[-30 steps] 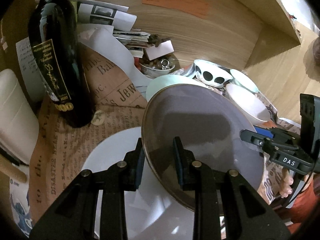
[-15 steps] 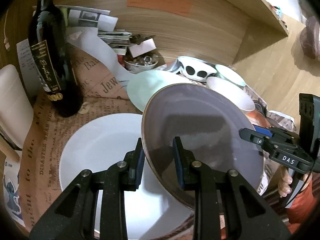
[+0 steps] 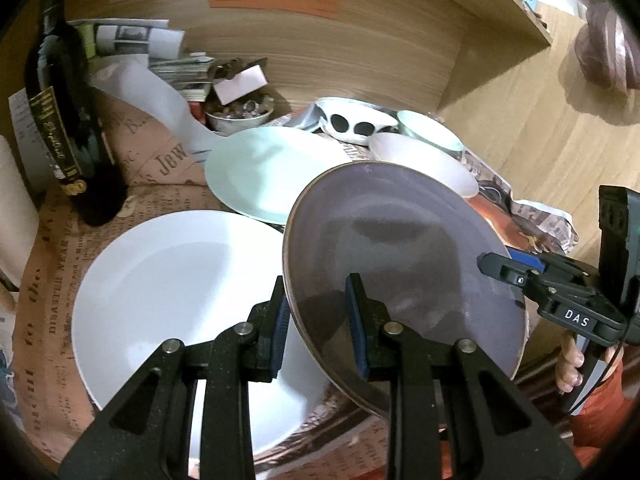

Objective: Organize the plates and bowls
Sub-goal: 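Lift the dark brown plate with the left gripper and carry it aside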

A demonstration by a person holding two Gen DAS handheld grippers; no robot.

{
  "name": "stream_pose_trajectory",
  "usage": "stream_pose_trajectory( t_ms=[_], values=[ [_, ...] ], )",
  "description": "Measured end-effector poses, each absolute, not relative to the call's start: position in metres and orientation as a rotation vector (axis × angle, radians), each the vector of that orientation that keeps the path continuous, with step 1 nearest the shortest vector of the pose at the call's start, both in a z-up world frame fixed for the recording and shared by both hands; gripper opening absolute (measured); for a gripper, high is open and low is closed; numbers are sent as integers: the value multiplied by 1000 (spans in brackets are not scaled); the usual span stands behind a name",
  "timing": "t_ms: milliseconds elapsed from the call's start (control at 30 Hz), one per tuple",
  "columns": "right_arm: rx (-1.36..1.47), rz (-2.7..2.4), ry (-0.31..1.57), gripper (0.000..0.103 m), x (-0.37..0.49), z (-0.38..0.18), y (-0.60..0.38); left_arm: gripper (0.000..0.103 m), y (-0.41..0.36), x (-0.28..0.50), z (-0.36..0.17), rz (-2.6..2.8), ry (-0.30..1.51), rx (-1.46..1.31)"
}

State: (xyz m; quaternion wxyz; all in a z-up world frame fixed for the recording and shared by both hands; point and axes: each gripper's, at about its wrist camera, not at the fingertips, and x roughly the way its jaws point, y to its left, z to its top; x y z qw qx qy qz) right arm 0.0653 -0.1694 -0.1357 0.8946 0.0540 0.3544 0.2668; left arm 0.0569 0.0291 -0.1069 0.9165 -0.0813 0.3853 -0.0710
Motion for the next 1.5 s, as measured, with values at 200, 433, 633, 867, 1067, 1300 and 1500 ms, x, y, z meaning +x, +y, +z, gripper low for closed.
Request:
stream_pose_trajectory(
  t_ms=[200,433,633,867,1067,1300,1500],
  values=[
    [123,527,752,31,61,-142,-183,27,13,61,-113,-172,820,-156],
    [132,497,788,31,60,-155,-196,27,-2,70,-124,-194,855,-152],
    [146,471,802,31,60,-160,-206,27,-15,75,-130,-216,869,-139],
    [163,451,830,31,64,-168,-211,27,-23,84,-138,-211,887,-133],
    [182,450,839,31,69,-172,-214,27,-23,92,-144,-216,916,-138],
    [180,452,834,31,71,-174,-212,28,-23,96,-146,-208,922,-133],
    [169,460,836,33,73,-175,-211,30,-23,96,-147,-216,925,-127]
  ],
)
